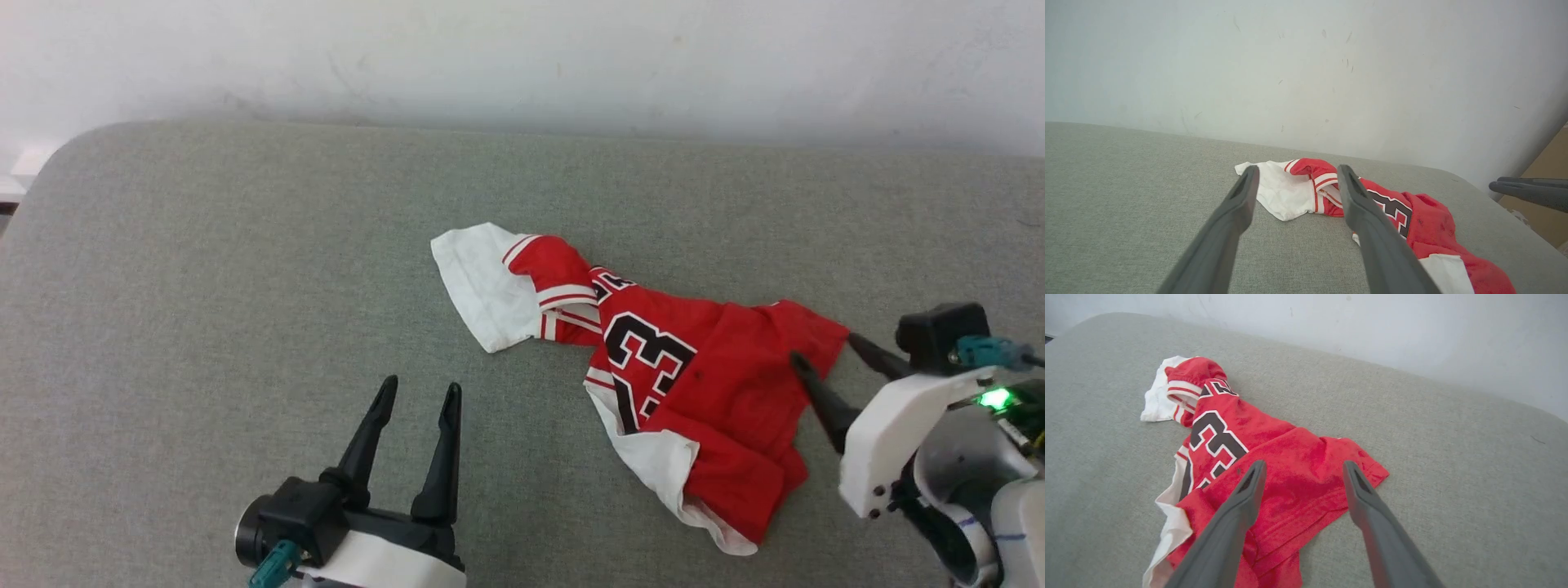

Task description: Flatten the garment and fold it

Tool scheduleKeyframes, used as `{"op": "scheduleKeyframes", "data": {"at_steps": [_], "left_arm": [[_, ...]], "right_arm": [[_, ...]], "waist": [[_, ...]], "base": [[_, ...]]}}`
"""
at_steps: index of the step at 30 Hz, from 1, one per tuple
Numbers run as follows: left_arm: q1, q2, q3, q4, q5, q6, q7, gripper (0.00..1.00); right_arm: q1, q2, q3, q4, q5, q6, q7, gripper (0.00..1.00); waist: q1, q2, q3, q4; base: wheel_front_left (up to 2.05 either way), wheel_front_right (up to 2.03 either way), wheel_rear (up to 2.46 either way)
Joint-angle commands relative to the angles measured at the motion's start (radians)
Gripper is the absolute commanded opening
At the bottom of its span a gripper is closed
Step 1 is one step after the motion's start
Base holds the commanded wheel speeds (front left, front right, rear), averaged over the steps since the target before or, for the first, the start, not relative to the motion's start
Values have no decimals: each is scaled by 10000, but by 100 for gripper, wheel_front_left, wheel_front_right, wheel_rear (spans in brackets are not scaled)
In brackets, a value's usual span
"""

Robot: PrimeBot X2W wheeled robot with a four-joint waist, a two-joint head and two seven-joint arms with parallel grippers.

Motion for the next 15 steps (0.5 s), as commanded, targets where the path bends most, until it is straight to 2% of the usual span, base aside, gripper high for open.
{"op": "scheduleKeyframes", "data": {"at_steps": [1,5,11,15], "left_arm": [[38,-15,-8,-35,-49,11,-47,100],[-80,-15,-29,-105,-81,10,-47,100],[-310,-15,-61,-126,-122,-1,-47,100],[-416,-15,-54,-87,-111,-31,-47,100]], "right_arm": [[-173,-97,-76,210,-240,-7,107,100],[-570,-381,-3,1210,-708,-7,381,100],[-1468,-271,-281,2861,-1191,-7,198,100],[-1929,-225,-89,3994,-1472,-7,23,100]], "waist": [[0,0,114,47],[0,0,397,155],[0,0,829,371],[0,0,980,486]], "base": [[0,0,0],[0,0,0],[0,0,0],[0,0,0]]}}
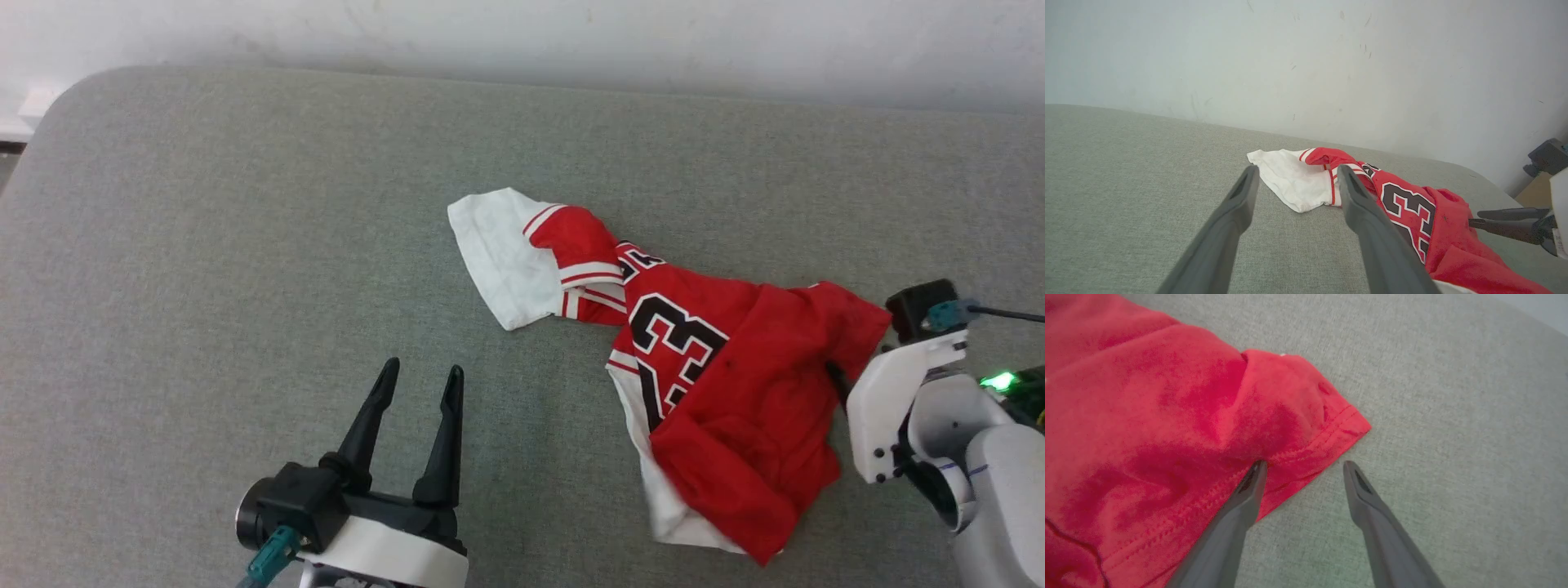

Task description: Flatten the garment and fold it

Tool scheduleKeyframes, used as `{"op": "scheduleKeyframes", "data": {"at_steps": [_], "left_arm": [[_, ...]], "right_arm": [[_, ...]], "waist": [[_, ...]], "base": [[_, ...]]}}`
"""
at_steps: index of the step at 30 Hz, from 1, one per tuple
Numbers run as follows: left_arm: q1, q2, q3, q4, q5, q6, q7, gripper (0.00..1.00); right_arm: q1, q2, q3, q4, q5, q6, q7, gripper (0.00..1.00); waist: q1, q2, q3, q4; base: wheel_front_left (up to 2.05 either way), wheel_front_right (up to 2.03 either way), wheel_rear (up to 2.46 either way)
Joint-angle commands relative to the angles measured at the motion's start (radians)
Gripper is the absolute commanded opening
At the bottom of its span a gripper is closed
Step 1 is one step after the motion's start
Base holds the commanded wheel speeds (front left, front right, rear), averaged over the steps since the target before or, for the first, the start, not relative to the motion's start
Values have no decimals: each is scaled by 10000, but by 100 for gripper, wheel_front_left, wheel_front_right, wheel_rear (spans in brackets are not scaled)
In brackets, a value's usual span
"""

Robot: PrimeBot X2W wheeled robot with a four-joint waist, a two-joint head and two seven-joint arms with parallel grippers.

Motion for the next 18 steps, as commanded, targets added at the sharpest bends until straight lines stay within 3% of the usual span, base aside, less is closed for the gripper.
{"op": "scheduleKeyframes", "data": {"at_steps": [1,2,8,18], "left_arm": [[-139,-16,-1,8,-37,-41,-47,100],[-161,-16,9,21,-40,-45,-47,100],[-252,-16,24,-28,-8,-7,-47,100],[-266,-17,51,-315,67,39,-47,100]], "right_arm": [[-150,75,111,332,-20,-7,-42,50],[-204,104,127,590,-2,-7,-24,0],[-533,64,152,1119,-84,-7,-239,0],[-1699,-857,477,-855,33,-7,30,0]], "waist": [[-2,0,108,127],[-2,0,118,144],[-2,0,153,146],[-2,0,382,-4]], "base": [[0,0,0],[0,0,0],[0,0,0],[0,0,0]]}}
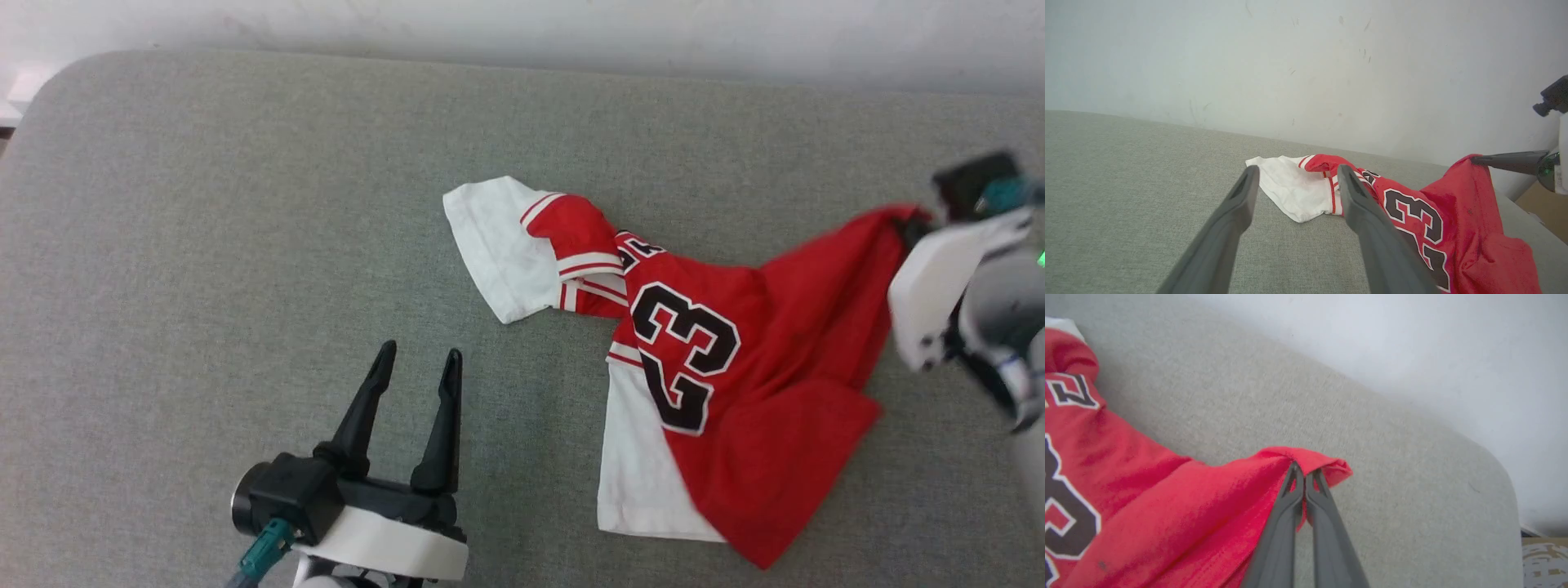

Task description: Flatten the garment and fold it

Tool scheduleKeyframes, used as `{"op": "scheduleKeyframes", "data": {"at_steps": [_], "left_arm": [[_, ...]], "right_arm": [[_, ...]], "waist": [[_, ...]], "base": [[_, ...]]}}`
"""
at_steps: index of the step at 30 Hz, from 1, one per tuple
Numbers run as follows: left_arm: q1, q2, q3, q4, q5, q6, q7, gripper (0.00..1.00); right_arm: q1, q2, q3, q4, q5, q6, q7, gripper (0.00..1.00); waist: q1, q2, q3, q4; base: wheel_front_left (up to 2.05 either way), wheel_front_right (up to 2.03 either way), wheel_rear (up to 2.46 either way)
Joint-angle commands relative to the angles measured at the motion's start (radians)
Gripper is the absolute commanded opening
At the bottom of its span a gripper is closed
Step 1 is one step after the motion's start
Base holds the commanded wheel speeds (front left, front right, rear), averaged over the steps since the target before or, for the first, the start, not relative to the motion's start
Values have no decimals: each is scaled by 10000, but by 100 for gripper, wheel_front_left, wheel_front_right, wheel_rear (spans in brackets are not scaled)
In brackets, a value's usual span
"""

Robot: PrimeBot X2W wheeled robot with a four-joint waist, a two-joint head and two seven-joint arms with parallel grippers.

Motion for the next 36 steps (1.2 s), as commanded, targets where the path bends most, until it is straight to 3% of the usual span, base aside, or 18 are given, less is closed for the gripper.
{"op": "scheduleKeyframes", "data": {"at_steps": [1,7,14,19,23,24,25,26,36], "left_arm": [[-160,-17,-7,-44,49,26,-47,100],[-536,-17,-203,-90,-98,-15,-47,100],[-1101,-17,-574,-79,-387,13,-47,100],[-1325,-17,-796,-64,-535,67,-47,100],[-1471,-17,-931,-43,-605,67,-47,100],[-1502,-17,-954,-31,-609,71,-47,100],[-1538,-17,-977,-15,-607,63,-47,100],[-1573,-17,-984,2,-593,60,-47,100],[-1423,-17,-687,159,-287,3,-47,100]], "right_arm": [[-318,-116,8,-128,-56,-9,47,0],[-2768,-1265,707,-753,-468,-9,660,0],[-5571,-2578,1885,772,-1597,-9,-239,0],[-5997,-2529,2402,2583,-1857,-9,-684,0],[-5765,-2167,2110,3763,-1861,-9,-923,0],[-5694,-2080,1993,3989,-1911,-9,-1006,5],[-5658,-2012,1900,4158,-1970,-9,-1119,77],[-5641,-1948,1784,4307,-2031,-9,-1222,100],[-5223,-622,132,4615,-1654,-9,-3013,100]], "waist": [[-1,0,175,39],[-1,0,994,474],[-1,0,2032,1361],[-1,0,2395,1842],[-1,0,2596,2008],[-1,0,2614,2010],[-1,0,2622,1998],[-1,0,2618,1958],[-1,0,1512,941]], "base": [[0,0,0],[0,0,0],[0,0,0],[0,0,0],[0,0,0],[0,0,0],[0,0,0],[0,0,0],[0,0,0]]}}
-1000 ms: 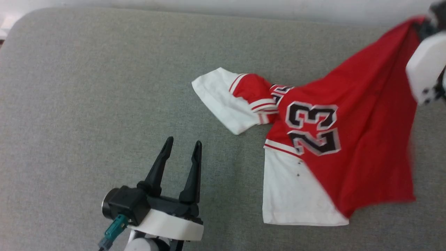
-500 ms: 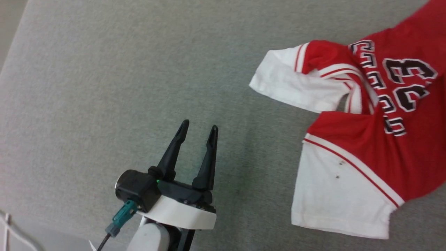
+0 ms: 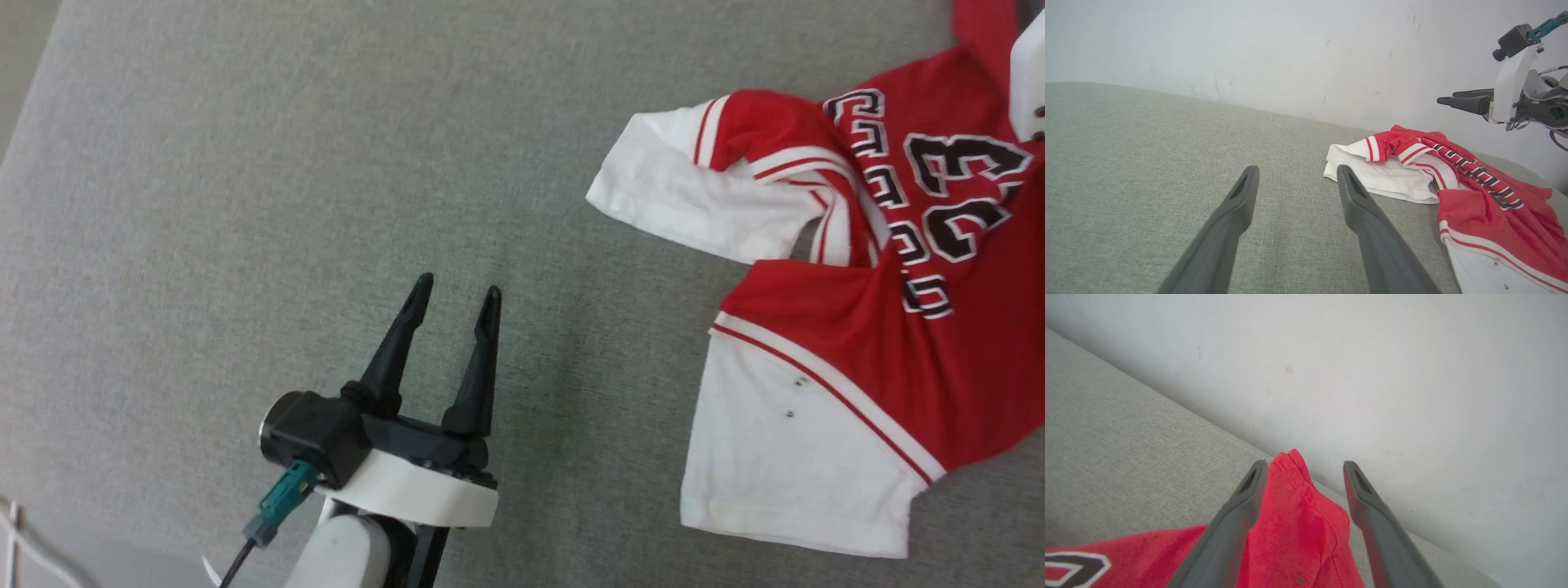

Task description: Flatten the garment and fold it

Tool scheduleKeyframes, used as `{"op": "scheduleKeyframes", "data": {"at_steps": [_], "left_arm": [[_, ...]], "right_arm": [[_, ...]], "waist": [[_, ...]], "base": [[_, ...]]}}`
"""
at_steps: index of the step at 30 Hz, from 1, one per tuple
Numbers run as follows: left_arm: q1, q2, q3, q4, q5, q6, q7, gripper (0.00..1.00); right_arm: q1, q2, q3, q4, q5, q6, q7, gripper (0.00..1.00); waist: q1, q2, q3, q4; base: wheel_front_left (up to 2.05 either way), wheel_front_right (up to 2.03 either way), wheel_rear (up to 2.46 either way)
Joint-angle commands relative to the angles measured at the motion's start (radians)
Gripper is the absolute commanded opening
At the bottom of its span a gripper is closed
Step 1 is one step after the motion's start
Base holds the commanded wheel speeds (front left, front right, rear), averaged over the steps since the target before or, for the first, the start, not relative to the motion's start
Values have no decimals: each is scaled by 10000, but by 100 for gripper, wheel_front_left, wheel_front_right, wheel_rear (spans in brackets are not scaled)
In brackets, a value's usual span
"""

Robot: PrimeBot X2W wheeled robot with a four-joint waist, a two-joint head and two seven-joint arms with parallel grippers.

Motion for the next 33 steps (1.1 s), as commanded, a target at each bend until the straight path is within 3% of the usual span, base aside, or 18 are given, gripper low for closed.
{"op": "scheduleKeyframes", "data": {"at_steps": [1,6,12,16,20,23,27,33], "left_arm": [[83,-22,57,20,93,-9,-47,100],[443,-22,331,-31,320,-23,-47,100],[924,-22,731,-172,583,-62,-47,100],[1288,-22,931,-310,658,-84,-47,100],[1616,-22,996,-354,694,-142,-47,100],[1770,-22,1037,-419,761,-156,-47,100],[2071,-22,1109,-540,799,-138,-47,100],[2204,-22,1367,-624,1164,-90,-47,100]], "right_arm": [[274,140,-241,-91,177,-9,-144,100],[1638,743,-1197,-1367,815,-9,-623,100],[4506,1338,-1894,-4612,1059,-9,-697,100],[6809,2475,-2434,-6650,814,-9,-843,100],[8786,3446,-2965,-7844,377,-9,-1511,100],[9908,3664,-3349,-8191,536,-9,-2336,100],[10934,3677,-3773,-7590,1395,-9,-3710,100],[11296,3680,-3349,-6462,2094,-9,-4758,100]], "waist": [[1,0,-868,-736],[1,0,-1578,-1201],[1,0,-2045,-1738],[1,0,-2311,-2100],[1,0,-2561,-2404],[1,0,-2698,-2585],[1,0,-2873,-2834],[1,0,-2919,-3261]], "base": [[0,0,0],[0,0,0],[0,0,0],[0,0,0],[0,0,0],[0,0,0],[0,0,0],[0,0,0]]}}
